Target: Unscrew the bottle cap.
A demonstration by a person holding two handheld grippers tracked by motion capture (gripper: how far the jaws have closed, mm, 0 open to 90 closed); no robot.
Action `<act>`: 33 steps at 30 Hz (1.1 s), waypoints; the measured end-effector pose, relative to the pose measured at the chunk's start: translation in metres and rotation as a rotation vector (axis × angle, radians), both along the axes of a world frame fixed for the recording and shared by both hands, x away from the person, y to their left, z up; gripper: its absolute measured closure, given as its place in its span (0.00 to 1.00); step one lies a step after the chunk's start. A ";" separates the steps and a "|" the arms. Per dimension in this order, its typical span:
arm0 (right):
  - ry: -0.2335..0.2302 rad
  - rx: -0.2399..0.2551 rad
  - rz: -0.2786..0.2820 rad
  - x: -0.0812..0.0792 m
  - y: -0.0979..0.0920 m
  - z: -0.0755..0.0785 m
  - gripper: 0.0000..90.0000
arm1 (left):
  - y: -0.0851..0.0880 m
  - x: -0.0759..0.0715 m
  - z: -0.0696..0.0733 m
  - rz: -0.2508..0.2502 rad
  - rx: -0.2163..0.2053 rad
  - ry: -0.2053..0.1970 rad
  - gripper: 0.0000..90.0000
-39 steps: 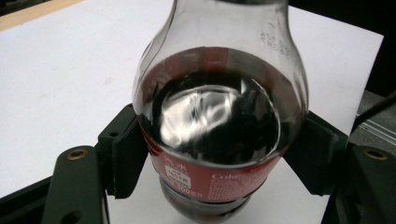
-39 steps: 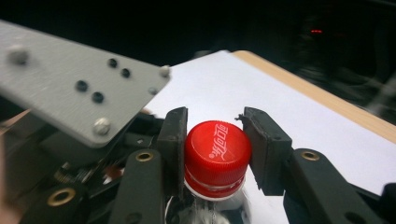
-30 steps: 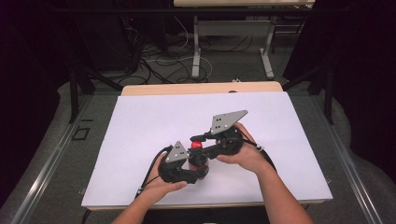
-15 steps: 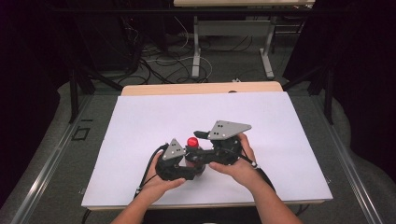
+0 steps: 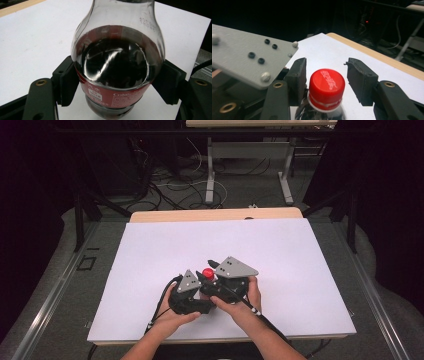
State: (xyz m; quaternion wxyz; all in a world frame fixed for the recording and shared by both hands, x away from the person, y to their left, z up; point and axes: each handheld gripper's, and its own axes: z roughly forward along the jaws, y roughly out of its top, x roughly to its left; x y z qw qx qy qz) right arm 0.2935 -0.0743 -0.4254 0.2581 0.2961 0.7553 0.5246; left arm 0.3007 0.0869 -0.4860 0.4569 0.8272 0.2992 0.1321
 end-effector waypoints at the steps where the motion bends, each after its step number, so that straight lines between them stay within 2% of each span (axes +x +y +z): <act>1: 0.000 0.000 0.000 0.000 0.000 0.000 0.59 | 0.000 0.000 0.000 0.000 -0.001 0.001 0.33; 4: 0.004 -0.004 0.013 0.000 -0.001 0.000 0.64 | 0.002 0.000 0.000 0.002 0.006 0.003 0.33; 7: 0.000 -0.011 0.012 -0.003 -0.003 0.001 0.65 | 0.002 0.000 0.001 0.005 0.005 0.011 0.33; 9: -0.006 -0.020 0.028 -0.004 -0.005 0.002 0.66 | 0.002 0.001 0.001 -0.002 0.012 -0.001 0.33; 12: -0.008 -0.040 0.061 -0.003 -0.008 0.005 0.67 | 0.001 0.000 0.001 -0.006 0.006 0.003 0.33; 13: 0.002 -0.049 0.080 -0.001 -0.010 0.006 0.67 | 0.001 0.000 0.001 -0.006 0.006 0.002 0.33; 15: 0.010 -0.066 0.160 0.005 -0.013 0.008 0.67 | 0.002 0.000 0.001 -0.013 0.009 0.002 0.33; 17: 0.046 -0.058 0.220 0.013 -0.017 0.011 0.68 | 0.001 0.000 0.001 -0.013 0.011 0.000 0.33; 19: 0.081 -0.031 0.259 0.019 -0.021 0.013 0.68 | 0.002 0.000 0.001 -0.016 0.008 0.001 0.33; 21: 0.112 -0.026 0.293 0.024 -0.023 0.014 0.68 | 0.003 0.000 0.003 -0.025 0.015 0.012 0.33; 23: 0.112 -0.025 0.299 0.025 -0.022 0.014 0.68 | 0.002 0.001 0.001 -0.013 0.008 -0.003 0.33; 33: 0.073 -0.021 0.293 0.021 -0.022 0.019 0.68 | 0.006 0.004 -0.001 0.005 0.007 0.006 0.33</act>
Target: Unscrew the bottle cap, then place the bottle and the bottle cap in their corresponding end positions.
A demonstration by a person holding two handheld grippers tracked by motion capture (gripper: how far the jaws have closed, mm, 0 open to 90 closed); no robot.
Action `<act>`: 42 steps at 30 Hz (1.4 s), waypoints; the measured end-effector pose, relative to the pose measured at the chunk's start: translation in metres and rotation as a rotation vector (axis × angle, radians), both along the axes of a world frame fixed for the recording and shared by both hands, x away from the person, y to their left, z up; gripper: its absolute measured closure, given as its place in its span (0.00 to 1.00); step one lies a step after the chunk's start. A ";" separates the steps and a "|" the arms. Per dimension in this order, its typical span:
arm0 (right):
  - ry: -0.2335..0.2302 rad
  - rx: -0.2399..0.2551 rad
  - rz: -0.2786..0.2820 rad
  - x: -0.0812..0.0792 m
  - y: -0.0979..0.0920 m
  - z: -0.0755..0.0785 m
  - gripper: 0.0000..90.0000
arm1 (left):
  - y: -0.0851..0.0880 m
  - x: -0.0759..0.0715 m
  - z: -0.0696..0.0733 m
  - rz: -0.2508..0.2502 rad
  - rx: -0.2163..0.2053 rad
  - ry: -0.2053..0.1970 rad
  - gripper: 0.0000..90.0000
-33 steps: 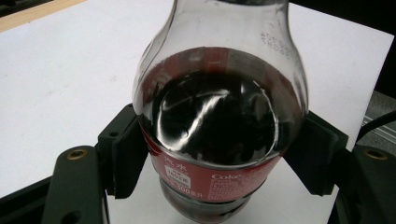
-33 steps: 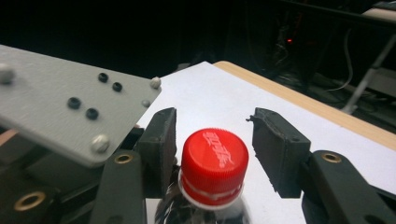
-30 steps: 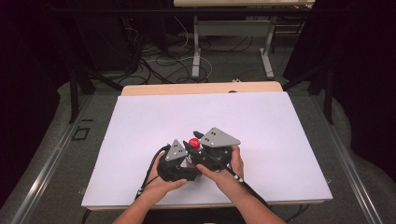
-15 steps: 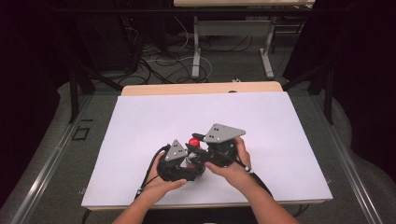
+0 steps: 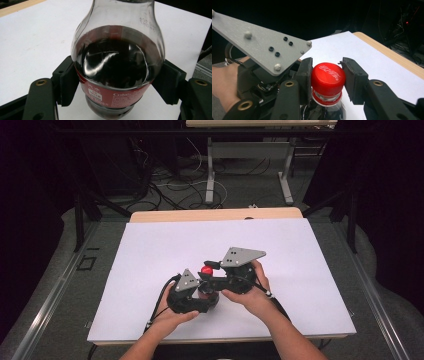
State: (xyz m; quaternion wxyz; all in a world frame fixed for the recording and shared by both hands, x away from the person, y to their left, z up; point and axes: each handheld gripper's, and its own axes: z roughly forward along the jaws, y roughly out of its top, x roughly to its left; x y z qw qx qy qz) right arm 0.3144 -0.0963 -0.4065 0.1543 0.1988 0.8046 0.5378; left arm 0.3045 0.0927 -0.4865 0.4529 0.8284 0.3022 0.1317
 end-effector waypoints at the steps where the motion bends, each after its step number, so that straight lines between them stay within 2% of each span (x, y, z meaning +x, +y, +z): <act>1: -0.009 0.002 -0.001 0.000 -0.001 0.001 0.68 | 0.001 0.001 0.000 -0.005 0.002 0.003 0.33; 10: 0.002 0.001 -0.004 -0.002 -0.009 0.002 0.68 | 0.006 0.003 0.001 0.027 -0.006 0.004 0.33; 12: 0.000 0.010 -0.010 -0.003 -0.011 0.001 0.68 | 0.007 0.004 0.001 0.030 -0.021 0.005 0.33; 14: 0.011 0.006 -0.013 -0.003 -0.015 -0.001 0.68 | 0.009 0.005 0.002 0.025 -0.010 0.007 0.33; 22: 0.032 -0.024 -0.040 -0.009 -0.033 -0.010 0.68 | 0.012 0.006 0.003 0.052 -0.018 0.002 0.33; 24: 0.031 -0.012 -0.059 -0.011 -0.038 -0.013 0.68 | 0.013 0.007 0.003 0.052 -0.023 0.001 0.33; 25: 0.046 -0.027 -0.056 -0.012 -0.042 -0.013 0.68 | 0.014 0.007 0.004 0.055 -0.015 -0.002 0.33; 30: 0.053 -0.024 -0.081 -0.014 -0.055 -0.022 0.68 | 0.015 0.009 0.006 0.060 -0.025 0.002 0.33; 31: 0.061 -0.027 -0.088 -0.014 -0.057 -0.024 0.68 | 0.015 0.010 0.006 0.065 -0.027 -0.010 0.33; 32: 0.061 -0.029 -0.094 -0.013 -0.059 -0.026 0.68 | 0.016 0.011 0.007 0.063 -0.021 0.001 0.33; 33: 0.069 -0.025 -0.098 -0.012 -0.060 -0.027 0.68 | 0.015 0.012 0.007 0.067 -0.033 -0.010 0.33; 35: 0.081 -0.037 -0.105 -0.012 -0.064 -0.028 0.68 | 0.015 0.013 0.010 0.068 -0.025 -0.007 0.33; 38: 0.086 -0.027 -0.116 -0.011 -0.066 -0.030 0.68 | 0.014 0.017 0.013 0.071 -0.042 -0.011 0.33; 42: 0.081 -0.017 -0.121 -0.009 -0.068 -0.032 0.68 | 0.010 0.026 0.021 0.073 -0.038 -0.016 0.33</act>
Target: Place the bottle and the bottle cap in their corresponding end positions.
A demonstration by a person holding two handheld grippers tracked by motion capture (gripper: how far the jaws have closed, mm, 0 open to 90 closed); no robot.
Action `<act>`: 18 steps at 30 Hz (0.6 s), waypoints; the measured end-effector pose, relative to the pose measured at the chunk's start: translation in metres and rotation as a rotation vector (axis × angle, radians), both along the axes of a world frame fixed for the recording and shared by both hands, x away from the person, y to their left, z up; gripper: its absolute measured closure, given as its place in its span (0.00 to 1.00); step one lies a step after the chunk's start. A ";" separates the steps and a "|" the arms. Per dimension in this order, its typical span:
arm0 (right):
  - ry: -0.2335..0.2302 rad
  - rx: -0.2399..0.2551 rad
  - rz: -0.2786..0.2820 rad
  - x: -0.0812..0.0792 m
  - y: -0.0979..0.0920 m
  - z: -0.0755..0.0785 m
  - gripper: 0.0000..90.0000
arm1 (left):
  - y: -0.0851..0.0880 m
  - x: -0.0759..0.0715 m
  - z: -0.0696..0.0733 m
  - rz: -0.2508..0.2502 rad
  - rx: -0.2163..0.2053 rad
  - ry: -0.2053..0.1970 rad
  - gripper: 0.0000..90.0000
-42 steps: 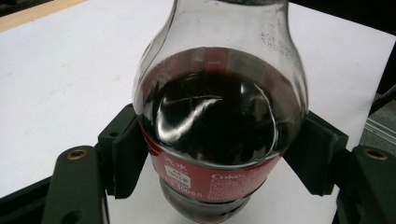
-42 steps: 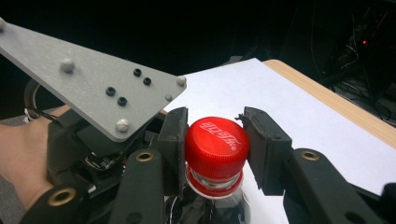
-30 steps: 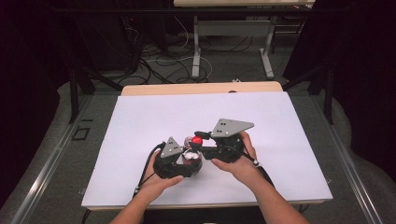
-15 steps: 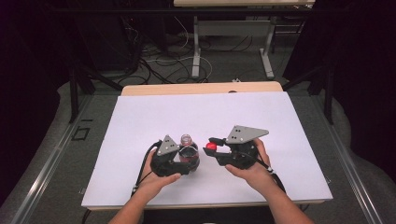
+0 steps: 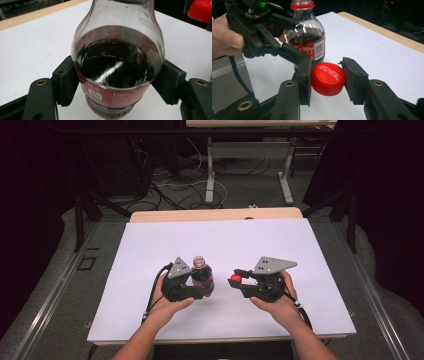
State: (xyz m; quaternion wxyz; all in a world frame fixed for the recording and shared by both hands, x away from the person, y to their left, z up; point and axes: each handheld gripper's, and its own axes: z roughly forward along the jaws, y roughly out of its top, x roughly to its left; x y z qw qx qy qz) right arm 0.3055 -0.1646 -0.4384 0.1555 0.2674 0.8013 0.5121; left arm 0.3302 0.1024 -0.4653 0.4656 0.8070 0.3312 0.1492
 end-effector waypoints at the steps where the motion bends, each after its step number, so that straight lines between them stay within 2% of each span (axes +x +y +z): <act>1: 0.000 0.003 -0.002 0.000 0.000 -0.001 0.68 | -0.002 0.003 0.001 0.002 -0.019 -0.003 0.33; 12: 0.009 0.016 -0.029 0.004 -0.005 -0.009 0.68 | -0.028 0.044 0.021 0.020 -0.020 -0.016 0.33; 18: 0.022 0.016 -0.033 0.004 -0.007 -0.010 0.68 | -0.042 0.065 0.020 0.032 -0.007 -0.006 0.33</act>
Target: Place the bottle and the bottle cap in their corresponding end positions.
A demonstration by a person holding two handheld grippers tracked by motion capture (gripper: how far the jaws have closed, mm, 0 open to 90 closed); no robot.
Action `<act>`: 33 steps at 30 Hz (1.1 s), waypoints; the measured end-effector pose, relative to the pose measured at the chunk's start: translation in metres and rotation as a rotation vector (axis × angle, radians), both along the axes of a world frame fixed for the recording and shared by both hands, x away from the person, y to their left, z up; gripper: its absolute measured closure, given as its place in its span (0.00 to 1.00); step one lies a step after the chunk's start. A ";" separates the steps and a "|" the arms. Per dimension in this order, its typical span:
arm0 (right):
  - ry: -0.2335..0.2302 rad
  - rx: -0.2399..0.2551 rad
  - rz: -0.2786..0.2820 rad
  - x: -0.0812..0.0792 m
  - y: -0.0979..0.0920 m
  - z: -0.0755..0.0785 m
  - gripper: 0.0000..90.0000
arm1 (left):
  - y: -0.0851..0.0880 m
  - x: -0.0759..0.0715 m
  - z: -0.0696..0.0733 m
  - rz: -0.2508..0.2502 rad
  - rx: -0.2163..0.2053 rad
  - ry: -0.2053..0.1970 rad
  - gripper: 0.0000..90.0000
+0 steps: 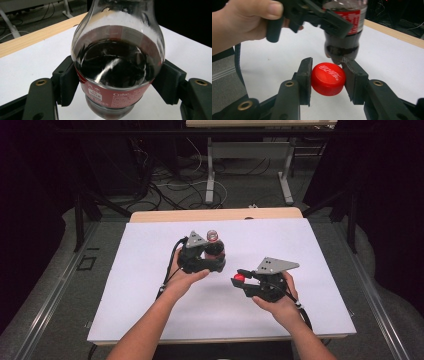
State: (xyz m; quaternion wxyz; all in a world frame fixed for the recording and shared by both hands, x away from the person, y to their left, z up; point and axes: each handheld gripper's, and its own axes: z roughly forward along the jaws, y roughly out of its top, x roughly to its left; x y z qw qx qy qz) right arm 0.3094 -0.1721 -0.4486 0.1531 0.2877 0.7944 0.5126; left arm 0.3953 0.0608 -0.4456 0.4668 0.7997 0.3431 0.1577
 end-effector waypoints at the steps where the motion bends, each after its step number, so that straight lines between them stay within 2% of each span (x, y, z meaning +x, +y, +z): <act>1: -0.004 -0.007 -0.005 0.000 -0.001 0.000 0.68 | -0.003 0.004 -0.002 0.010 -0.003 -0.002 0.33; 3: -0.008 0.000 -0.006 0.000 -0.002 0.000 0.68 | -0.006 0.011 -0.006 0.020 0.004 0.006 0.33; 4: -0.009 0.002 -0.010 0.000 -0.002 0.000 0.68 | -0.009 0.015 -0.009 0.030 -0.006 -0.002 0.33; 5: 0.004 0.007 -0.008 0.000 -0.002 0.000 0.68 | -0.009 0.019 -0.011 0.028 0.011 0.010 0.33; 6: -0.008 0.003 -0.013 0.001 -0.002 -0.001 0.68 | -0.012 0.023 -0.015 0.041 -0.002 0.008 0.33; 8: -0.007 0.004 -0.012 0.001 -0.002 -0.002 0.68 | -0.014 0.029 -0.020 0.041 0.016 0.013 0.33; 10: -0.007 0.002 -0.013 0.002 -0.002 -0.002 0.68 | -0.017 0.037 -0.026 0.061 0.017 0.016 0.33; 11: -0.004 0.003 -0.014 0.002 -0.002 -0.002 0.68 | -0.019 0.040 -0.028 0.066 0.013 0.030 0.33; 12: -0.006 0.005 -0.013 0.002 -0.002 -0.002 0.68 | -0.021 0.043 -0.031 0.080 -0.005 0.025 0.33; 13: -0.008 0.006 -0.016 0.002 -0.002 -0.002 0.68 | -0.022 0.046 -0.032 0.082 0.014 0.028 0.33; 17: -0.004 -0.003 -0.018 0.002 -0.003 -0.002 0.68 | -0.025 0.057 -0.042 0.105 0.016 0.037 0.33; 22: -0.004 0.016 -0.023 0.003 -0.003 -0.003 0.68 | -0.024 0.066 -0.052 0.135 0.026 0.059 0.33; 28: -0.009 0.010 -0.023 0.004 -0.002 -0.003 0.68 | -0.022 0.069 -0.061 0.141 0.015 0.059 0.33; 29: -0.006 0.010 -0.023 0.004 -0.002 -0.003 0.68 | -0.021 0.069 -0.062 0.132 0.027 0.071 0.33; 31: -0.007 0.012 -0.020 0.004 -0.002 -0.004 0.68 | -0.022 0.068 -0.066 0.140 0.046 0.068 0.33; 33: 0.005 -0.001 -0.017 0.004 -0.001 -0.004 0.68 | -0.021 0.067 -0.069 0.132 0.036 0.081 0.33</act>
